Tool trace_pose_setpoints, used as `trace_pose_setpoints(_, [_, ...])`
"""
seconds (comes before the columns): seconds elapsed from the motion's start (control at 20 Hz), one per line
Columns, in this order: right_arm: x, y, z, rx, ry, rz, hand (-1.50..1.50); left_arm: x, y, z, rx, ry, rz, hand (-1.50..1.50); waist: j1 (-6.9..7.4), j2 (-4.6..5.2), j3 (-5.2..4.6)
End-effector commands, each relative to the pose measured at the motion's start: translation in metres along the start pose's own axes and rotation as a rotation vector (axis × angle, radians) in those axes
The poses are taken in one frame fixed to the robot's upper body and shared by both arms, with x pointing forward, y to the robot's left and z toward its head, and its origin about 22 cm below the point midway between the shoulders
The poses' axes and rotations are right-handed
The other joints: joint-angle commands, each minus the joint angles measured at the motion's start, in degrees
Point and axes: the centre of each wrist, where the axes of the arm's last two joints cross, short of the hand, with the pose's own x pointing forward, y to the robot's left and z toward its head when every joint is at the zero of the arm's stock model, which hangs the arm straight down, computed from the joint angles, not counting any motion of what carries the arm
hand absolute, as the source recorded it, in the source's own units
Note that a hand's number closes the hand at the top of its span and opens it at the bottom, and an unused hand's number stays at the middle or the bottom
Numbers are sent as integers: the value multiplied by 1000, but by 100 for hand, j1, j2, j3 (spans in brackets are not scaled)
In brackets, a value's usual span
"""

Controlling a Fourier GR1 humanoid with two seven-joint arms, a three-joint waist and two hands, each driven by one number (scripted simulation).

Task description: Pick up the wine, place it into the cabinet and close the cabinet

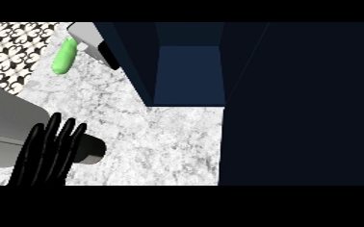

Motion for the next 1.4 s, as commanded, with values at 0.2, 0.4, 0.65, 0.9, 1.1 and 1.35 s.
trace_pose_setpoints(0.2, [33,1,-3,24,18,-19,-150,36,-28,15,-3,8,35,-150,9,8,1])
trace_pose_setpoints(0.4, [34,-1,12,25,29,-14,-150,51,-32,18,2,-9,50,-150,-21,2,3])
trace_pose_setpoints(0.65, [50,6,-7,32,7,-27,-150,62,-35,14,44,-13,62,-150,-17,9,2])
trace_pose_setpoints(0.9, [55,8,3,12,24,-7,-150,77,-29,27,126,-9,27,-150,-11,-8,2])
trace_pose_setpoints(1.1, [58,11,2,4,12,-13,-150,63,-15,15,132,-18,0,-150,-25,0,-2])
trace_pose_setpoints(1.35, [60,11,-9,-3,-15,0,-150,77,-6,18,158,-8,-26,-150,-13,2,-2])
